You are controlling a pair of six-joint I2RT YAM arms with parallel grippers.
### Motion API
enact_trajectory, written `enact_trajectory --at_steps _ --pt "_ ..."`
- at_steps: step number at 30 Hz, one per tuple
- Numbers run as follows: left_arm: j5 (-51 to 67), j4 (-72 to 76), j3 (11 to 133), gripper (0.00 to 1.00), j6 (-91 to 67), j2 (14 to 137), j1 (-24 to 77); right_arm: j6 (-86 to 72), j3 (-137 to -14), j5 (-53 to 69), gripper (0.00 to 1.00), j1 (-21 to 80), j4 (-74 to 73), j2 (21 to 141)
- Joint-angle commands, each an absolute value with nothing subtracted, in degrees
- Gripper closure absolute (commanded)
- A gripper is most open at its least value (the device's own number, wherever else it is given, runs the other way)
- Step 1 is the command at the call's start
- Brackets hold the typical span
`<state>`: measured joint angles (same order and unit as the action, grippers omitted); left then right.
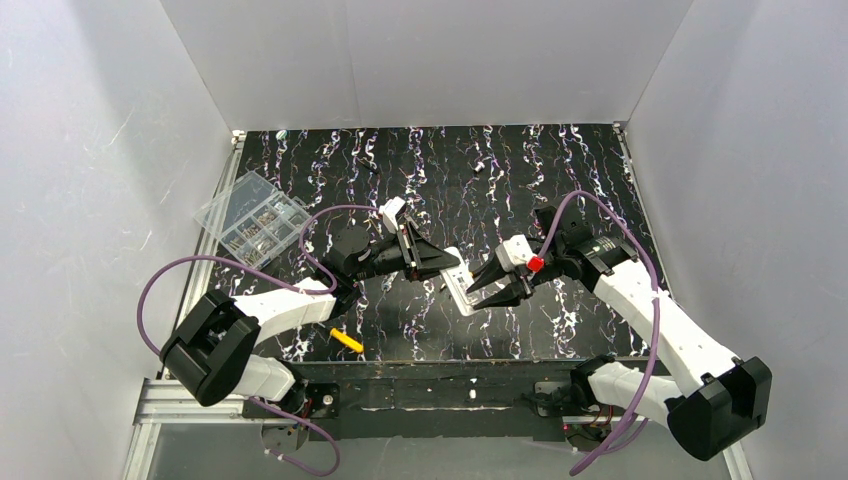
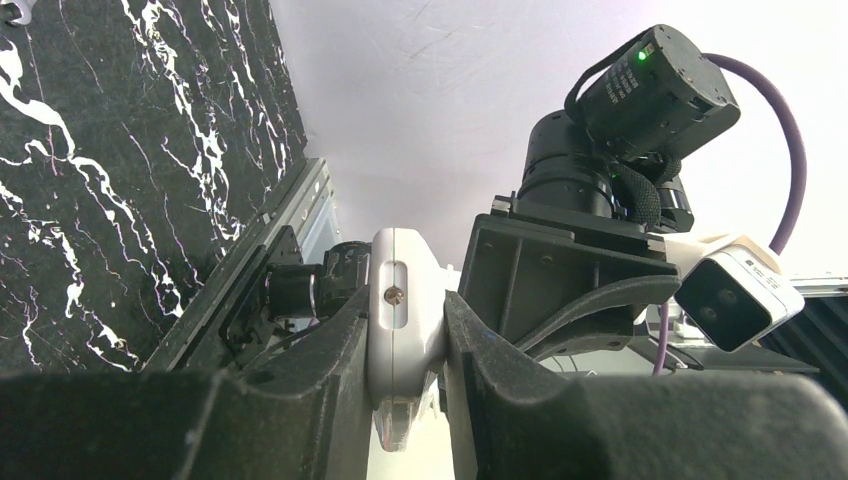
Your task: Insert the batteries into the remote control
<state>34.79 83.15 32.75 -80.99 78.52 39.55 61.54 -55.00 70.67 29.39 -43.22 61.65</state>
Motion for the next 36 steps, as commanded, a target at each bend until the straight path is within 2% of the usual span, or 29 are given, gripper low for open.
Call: enact_trajectory --at_steps 1,20,36 --pt "37.08 88.42 35.11 1.0 -81.66 77.48 39.81 61.46 -56.7 69.88 0.58 29.71 -42.1 62.3" --pt "37.27 88.42 34.96 1.0 -81.65 77.37 39.8 58.61 -55.91 67.59 0.6 29.79 -37.54 62.88" --pt "37.24 88.35 35.13 1.0 -81.83 76.94 39.77 53.7 -58.08 66.13 0.62 29.82 -41.47 66.34"
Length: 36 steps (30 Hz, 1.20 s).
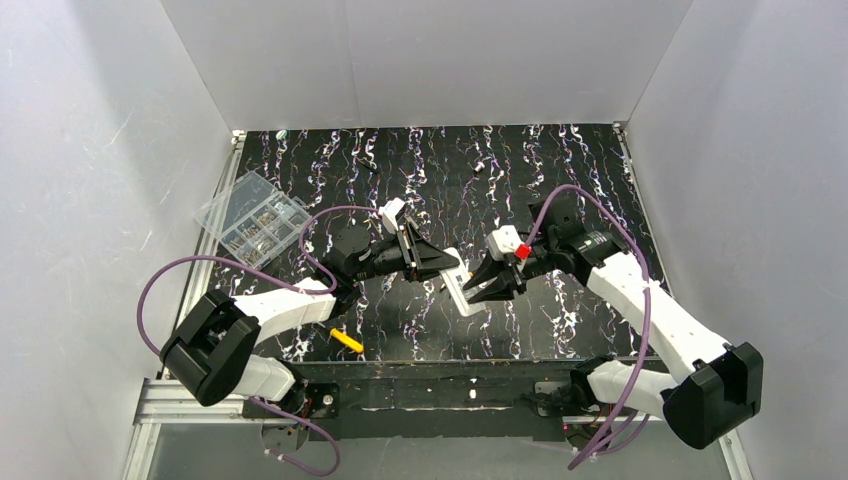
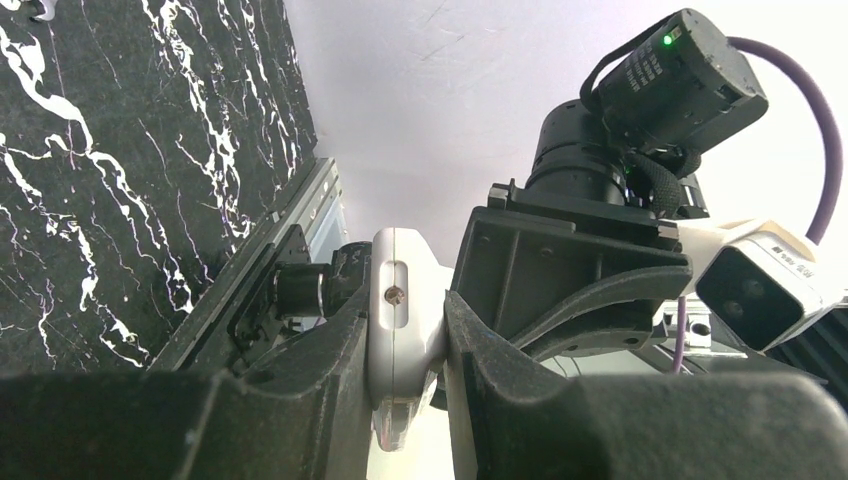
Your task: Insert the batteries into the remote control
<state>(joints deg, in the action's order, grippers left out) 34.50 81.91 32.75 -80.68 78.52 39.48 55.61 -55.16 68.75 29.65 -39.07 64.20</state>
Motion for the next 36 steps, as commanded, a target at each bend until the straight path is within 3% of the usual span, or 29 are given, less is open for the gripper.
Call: enact_trajectory --at_steps 1,8,15,23,30,36 --pt "37.26 88.41 35.15 1.0 -81.77 76.84 39.79 53.95 -58.54 65.94 0.61 29.88 -42.82 66.87" --pt "37.33 88.35 35.25 1.0 -81.91 76.6 39.81 55.91 -60.92 66.39 0.59 29.89 -49.04 69.23" --pt "37.31 88.31 34.88 1.0 -81.83 76.53 39.77 57.19 -63.24 71.66 0.7 29.93 -49.14 67.7" --pt "37.05 88.4 34.34 1.0 -81.47 76.73 39.78 58.61 -62.45 82.29 0.71 29.92 -45.06 61.22" --pt "37.09 88.39 34.3 1.0 -81.3 76.99 39.81 34.38 -52.64 77.86 0.7 29.89 -19.86 51.44" --pt "37.01 88.41 34.12 1.0 -81.25 77.31 39.75 1.7 -38.01 51.6 0.6 29.88 9.7 40.72"
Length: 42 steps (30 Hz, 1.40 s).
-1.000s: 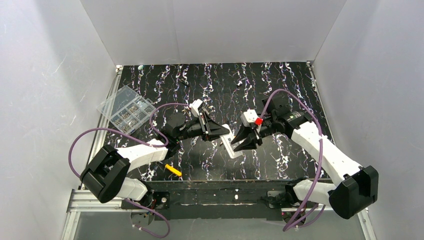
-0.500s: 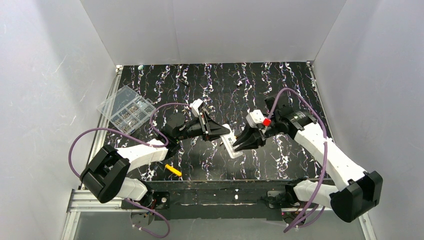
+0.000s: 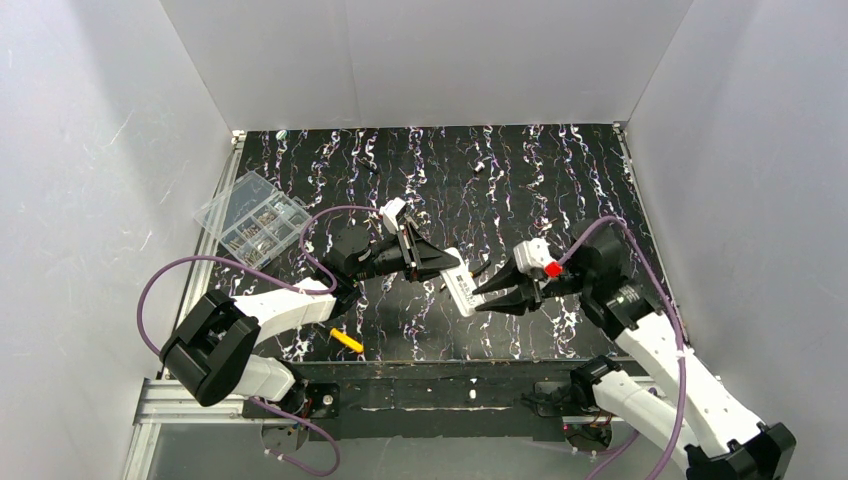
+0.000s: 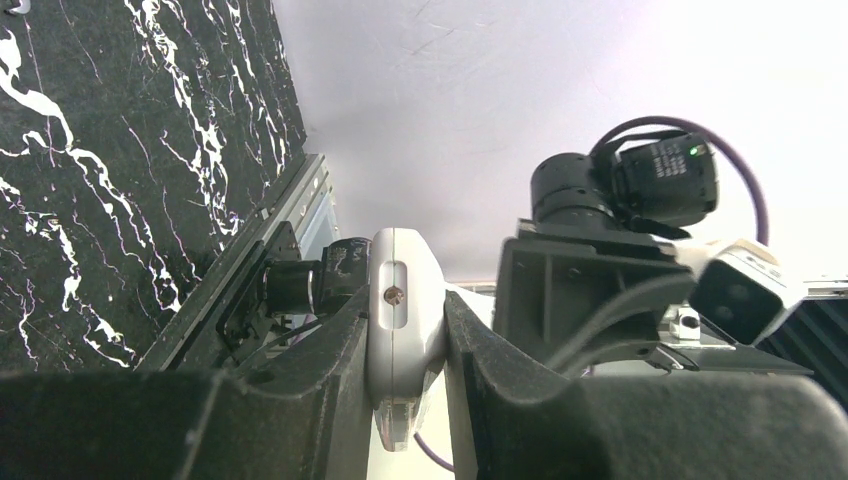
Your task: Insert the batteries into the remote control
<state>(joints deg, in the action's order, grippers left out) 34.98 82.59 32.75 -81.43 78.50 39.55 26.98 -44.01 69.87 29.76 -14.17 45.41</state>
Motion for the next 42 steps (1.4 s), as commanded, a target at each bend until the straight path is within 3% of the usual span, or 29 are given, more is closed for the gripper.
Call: enact_trajectory --at_steps 1,5,8,13,19,31,42 --pt "37.0 88.42 34.15 1.0 -81.34 77.45 39.8 -3.25 -36.55 46.29 0.58 29.88 12.09 39.65" --pt "37.0 88.37 34.13 1.0 -81.43 77.61 39.77 -19.36 -37.48 26.02 0.58 29.89 10.58 36.94" --pt "37.05 88.41 34.5 1.0 -81.47 77.91 39.77 -28.28 -41.23 16.87 0.55 29.89 -1.04 36.88" --pt "37.26 88.36 34.95 1.0 -81.43 78.25 39.81 -35.43 -43.55 20.64 0.34 29.93 -10.61 38.6" --pt "37.31 88.42 35.39 1.0 -81.3 78.66 39.79 -43.81 -37.02 24.68 0.24 29.97 -8.1 36.06" --pt "37.55 88.33 36.09 1.0 -81.34 78.53 39.76 -49.8 -31.95 29.9 0.23 29.98 -3.42 39.24" --pt "37.88 88.35 37.05 1.0 -81.49 79.34 39.75 -49.48 -31.34 33.27 0.32 29.97 -2.45 41.39"
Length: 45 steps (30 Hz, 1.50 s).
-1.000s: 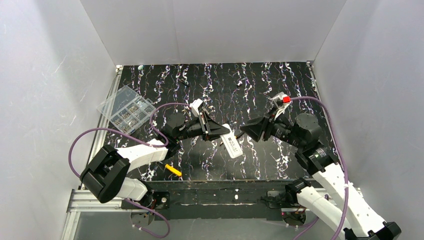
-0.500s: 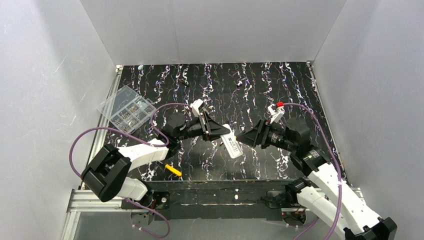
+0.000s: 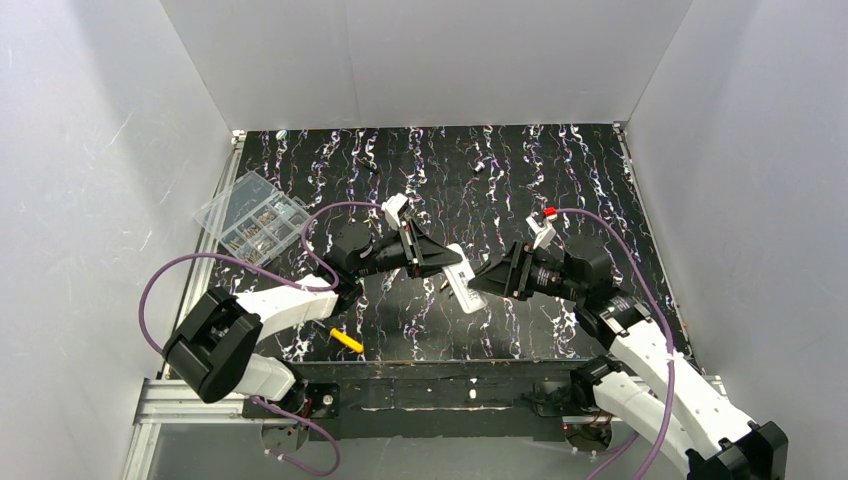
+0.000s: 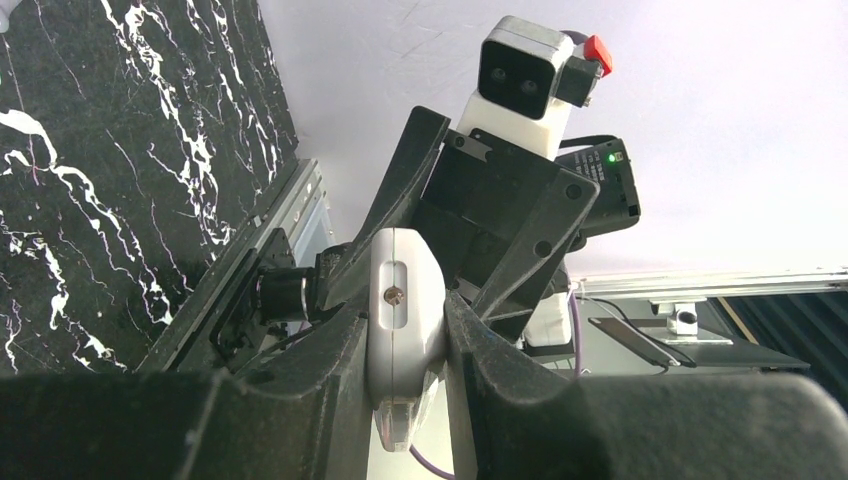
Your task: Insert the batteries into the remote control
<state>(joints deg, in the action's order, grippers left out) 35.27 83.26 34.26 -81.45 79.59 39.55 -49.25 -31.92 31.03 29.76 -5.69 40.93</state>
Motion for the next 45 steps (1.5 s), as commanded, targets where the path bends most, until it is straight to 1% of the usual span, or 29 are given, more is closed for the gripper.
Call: enact_trajectory --at_steps 1,4,10,14,16,17,19,20,21,23,27,29,33,35,38,39,40,42,43,45 --pt "37.83 88.28 37.0 1.0 -81.47 79.36 39.74 -49.42 -31.29 33.51 0.33 29.97 -2.38 41.58" --pt "37.79 88.26 36.98 1.0 -81.52 79.31 39.79 -49.28 -31.26 34.22 0.36 29.97 -2.49 42.05" --pt "37.64 88.33 37.28 1.0 -81.46 79.44 39.73 -47.9 -31.31 34.14 0.53 29.97 -3.79 42.76" --pt "37.38 88.38 37.26 1.0 -81.47 79.58 39.78 -46.43 -31.57 33.69 0.62 30.06 -5.51 42.64" --pt "37.27 88.29 37.32 1.0 -81.43 79.63 39.75 -45.87 -31.66 33.32 0.64 30.06 -6.28 42.44" --pt "37.22 88.3 37.34 1.0 -81.39 79.72 39.78 -45.8 -31.69 33.25 0.6 30.07 -6.45 42.24" --pt "37.26 88.35 37.36 1.0 -81.44 79.93 39.73 -45.98 -31.69 32.8 0.42 30.06 -6.31 41.75" --pt "37.27 88.32 37.46 1.0 -81.44 79.99 39.78 -46.31 -31.47 32.79 0.36 30.06 -5.63 41.33" --pt "37.27 88.37 37.49 1.0 -81.5 80.11 39.74 -46.78 -31.27 32.83 0.33 30.06 -4.71 40.88" --pt "37.19 88.31 37.49 1.0 -81.43 80.07 39.77 -47.75 -30.58 32.95 0.29 30.06 -2.79 40.15" --pt "36.34 88.37 37.49 1.0 -81.35 80.07 39.81 -49.21 -29.44 33.46 0.28 30.06 -0.55 39.66" --pt "36.26 88.35 37.8 1.0 -81.32 80.11 39.81 -50.08 -28.89 33.9 0.32 30.06 1.26 39.94" --pt "36.2 88.32 38.39 1.0 -81.25 80.2 39.8 -51.67 -27.71 34.51 0.41 30.06 3.94 40.02" --pt "36.3 88.39 38.64 1.0 -81.3 80.25 39.81 -51.91 -27.42 34.31 0.5 30.06 4.42 40.11" --pt "36.22 88.34 38.8 1.0 -81.3 80.25 39.75 -51.77 -27.42 34.26 0.55 30.07 4.11 40.38" --pt "36.09 88.36 38.73 1.0 -81.3 80.21 39.81 -51.77 -27.4 34.4 0.54 30.07 3.99 40.66" --pt "35.87 88.41 38.68 1.0 -81.3 80.22 39.79 -51.83 -27.33 34.57 0.5 30.06 3.88 40.74" --pt "35.4 88.36 38.57 1.0 -81.21 80.23 39.81 -52.0 -27.33 34.62 0.39 30.06 4.1 40.63" --pt "34.97 88.38 38.58 1.0 -81.09 80.29 39.8 -52.2 -27.26 34.63 0.35 30.06 4.5 40.62" --pt "34.2 88.37 38.51 1.0 -80.95 80.25 39.79 -53.01 -26.94 34.58 0.31 30.06 5.82 40.28"
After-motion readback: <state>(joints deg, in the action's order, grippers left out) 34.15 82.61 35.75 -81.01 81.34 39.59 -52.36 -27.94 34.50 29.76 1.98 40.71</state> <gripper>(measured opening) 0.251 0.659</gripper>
